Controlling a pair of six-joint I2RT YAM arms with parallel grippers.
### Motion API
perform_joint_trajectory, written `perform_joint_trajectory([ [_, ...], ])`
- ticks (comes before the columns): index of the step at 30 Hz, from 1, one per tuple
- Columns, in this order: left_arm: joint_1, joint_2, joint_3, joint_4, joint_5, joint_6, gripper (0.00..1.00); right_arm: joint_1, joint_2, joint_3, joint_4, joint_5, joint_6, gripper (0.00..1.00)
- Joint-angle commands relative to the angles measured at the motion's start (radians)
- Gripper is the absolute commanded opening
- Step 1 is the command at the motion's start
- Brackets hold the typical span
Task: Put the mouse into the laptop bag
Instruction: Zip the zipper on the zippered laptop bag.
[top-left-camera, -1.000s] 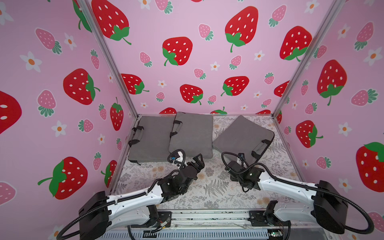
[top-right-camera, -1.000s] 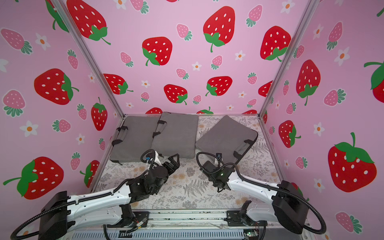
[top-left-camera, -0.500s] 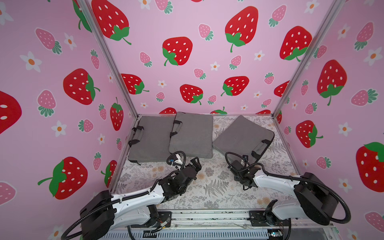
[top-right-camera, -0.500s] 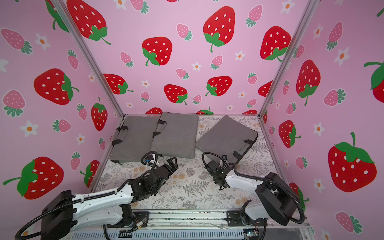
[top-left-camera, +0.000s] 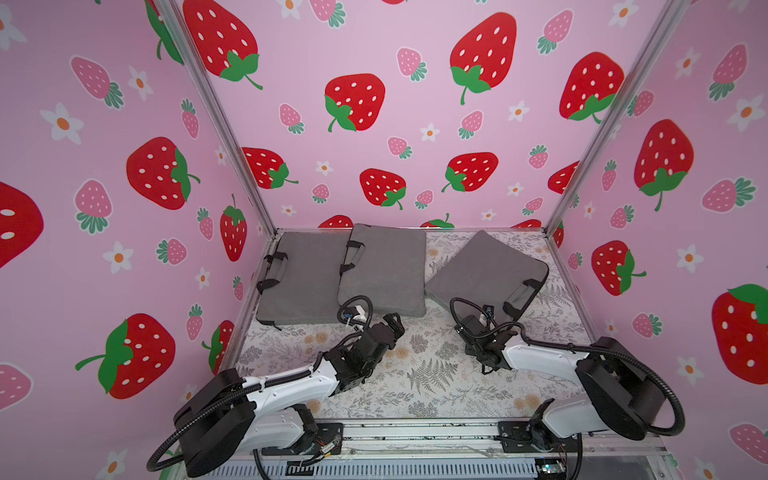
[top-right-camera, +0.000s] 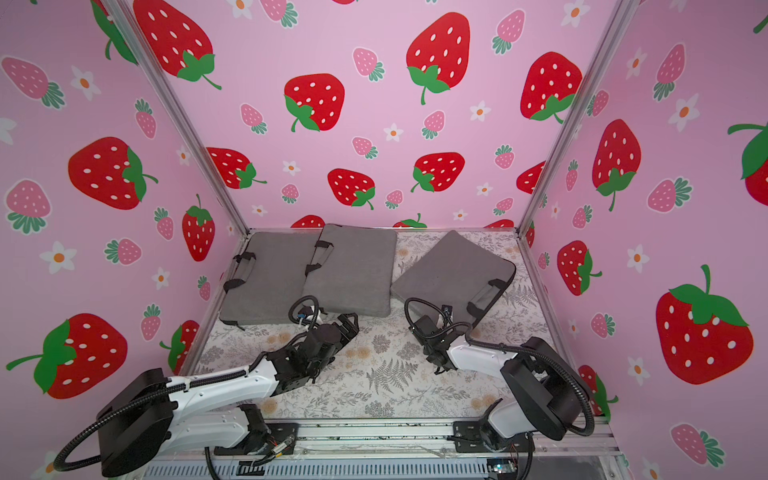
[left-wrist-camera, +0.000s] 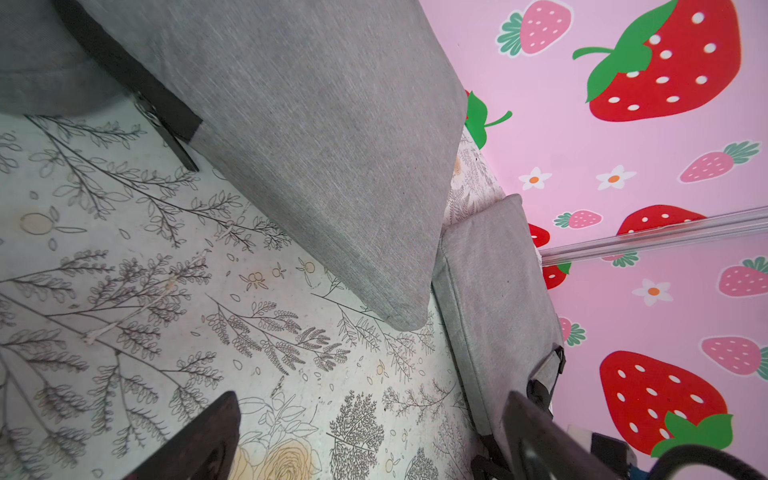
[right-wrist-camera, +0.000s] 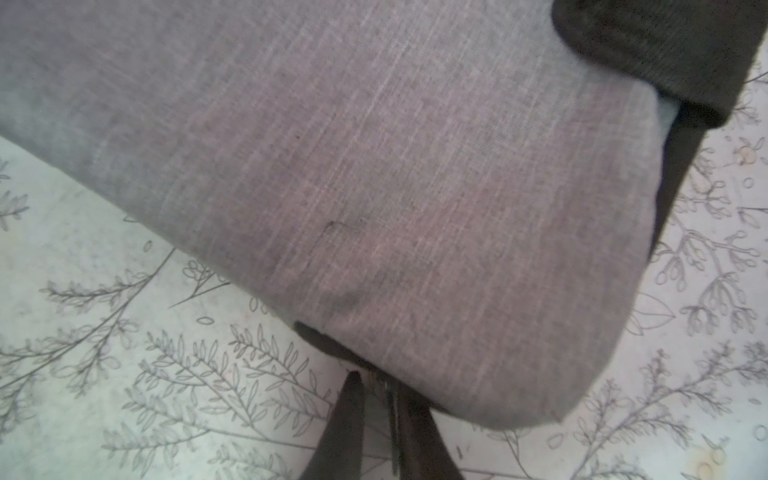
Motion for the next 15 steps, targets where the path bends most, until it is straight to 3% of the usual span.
perform_joint_trajectory([
  [1,0.009,0.026,0.044,0.044,0.037,-0.006,0.99,-0.006,0.023,-0.022,-0.062,-0.044,0.012,0.13],
  [8,0.011,0.111,0.106,0.073,0.105,0.034,0.99,-0.006,-0.052,-0.039,-0.073,-0.048,0.0,0.0],
  [15,0.011,0.33,0.26,0.175,0.311,0.063,1.0,-0.005,-0.18,-0.069,-0.064,-0.087,-0.061,0.0],
])
